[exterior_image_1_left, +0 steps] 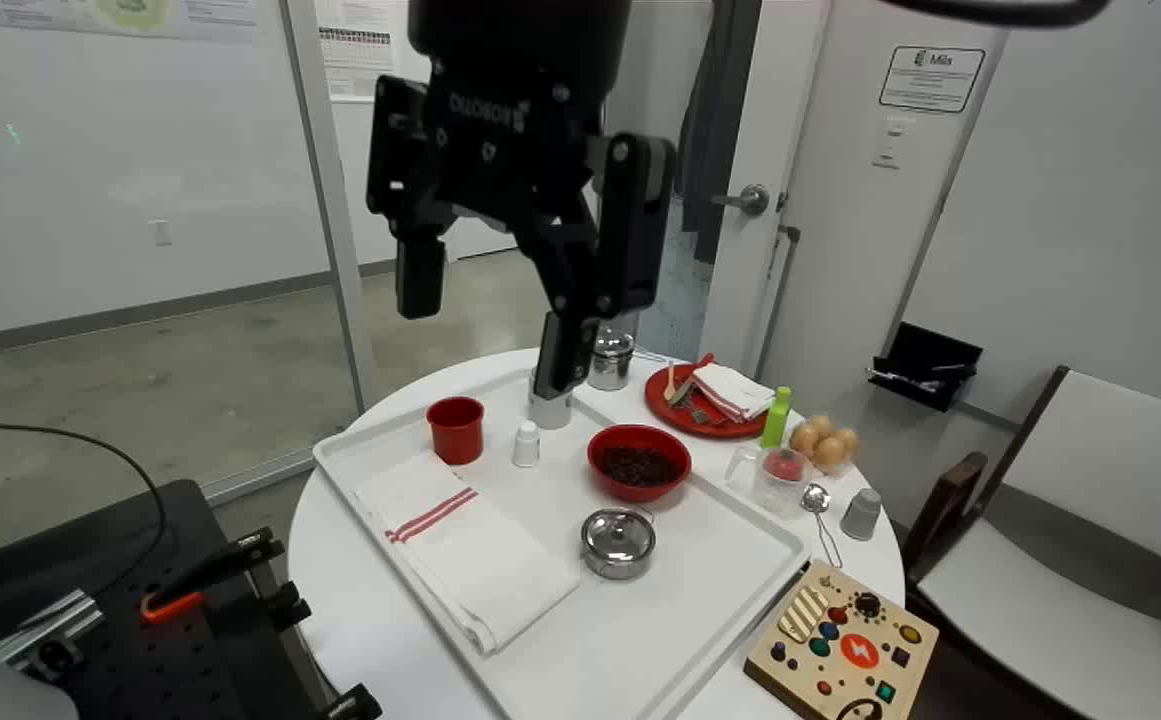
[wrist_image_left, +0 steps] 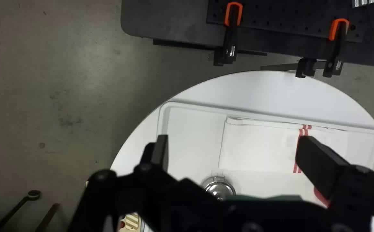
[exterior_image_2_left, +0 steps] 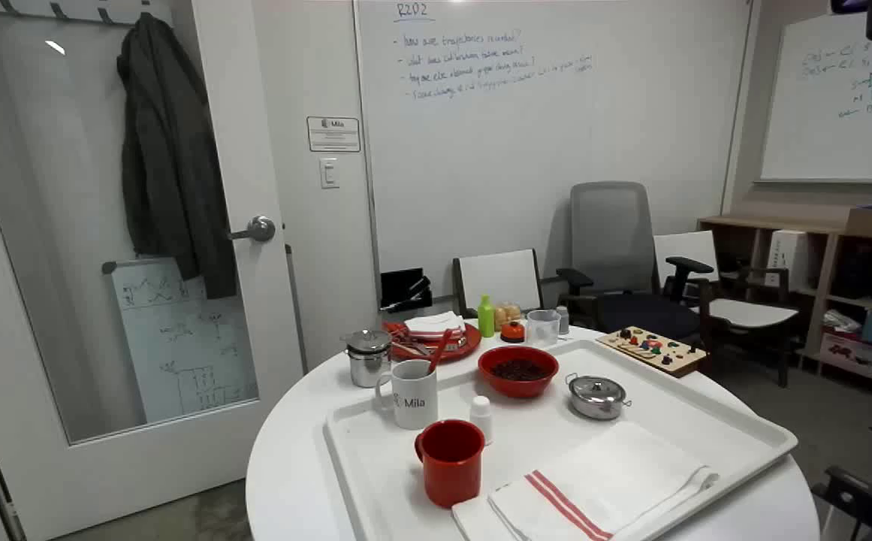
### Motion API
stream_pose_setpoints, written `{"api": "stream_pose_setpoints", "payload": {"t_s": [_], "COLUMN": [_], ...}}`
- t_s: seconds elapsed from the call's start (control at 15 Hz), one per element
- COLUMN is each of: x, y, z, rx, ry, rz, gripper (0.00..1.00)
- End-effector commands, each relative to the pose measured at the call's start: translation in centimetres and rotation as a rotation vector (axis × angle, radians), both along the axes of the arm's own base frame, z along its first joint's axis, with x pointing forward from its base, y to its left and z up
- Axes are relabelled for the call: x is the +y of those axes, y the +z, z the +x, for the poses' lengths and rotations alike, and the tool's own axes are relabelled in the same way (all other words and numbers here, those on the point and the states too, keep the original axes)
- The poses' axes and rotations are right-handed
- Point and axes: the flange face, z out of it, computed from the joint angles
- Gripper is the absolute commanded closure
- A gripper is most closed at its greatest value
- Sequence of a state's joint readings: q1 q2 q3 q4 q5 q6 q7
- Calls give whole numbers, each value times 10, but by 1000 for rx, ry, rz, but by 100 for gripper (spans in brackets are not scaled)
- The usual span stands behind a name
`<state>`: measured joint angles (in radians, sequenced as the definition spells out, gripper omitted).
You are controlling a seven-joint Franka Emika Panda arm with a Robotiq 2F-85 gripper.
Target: Fold the white and red towel from right to left
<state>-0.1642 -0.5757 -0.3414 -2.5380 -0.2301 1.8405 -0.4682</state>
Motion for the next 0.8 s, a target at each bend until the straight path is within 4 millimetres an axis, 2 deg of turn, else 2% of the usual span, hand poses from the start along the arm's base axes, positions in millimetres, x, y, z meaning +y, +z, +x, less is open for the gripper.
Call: {"api": "stream_pose_setpoints", "payload": {"t_s": [0.0, 0.13, 0.27, 0.53, 0.73], "x": [0, 8, 19, 45, 65], "y": [0, -12, -34, -90, -134], "z": [0, 14, 30, 64, 91], "rx": [0, 22, 47, 117, 159], "ry": [0, 36, 80, 154, 120], "rz": [0, -14, -34, -72, -128], "gripper": [0, 0, 0, 0, 0]}}
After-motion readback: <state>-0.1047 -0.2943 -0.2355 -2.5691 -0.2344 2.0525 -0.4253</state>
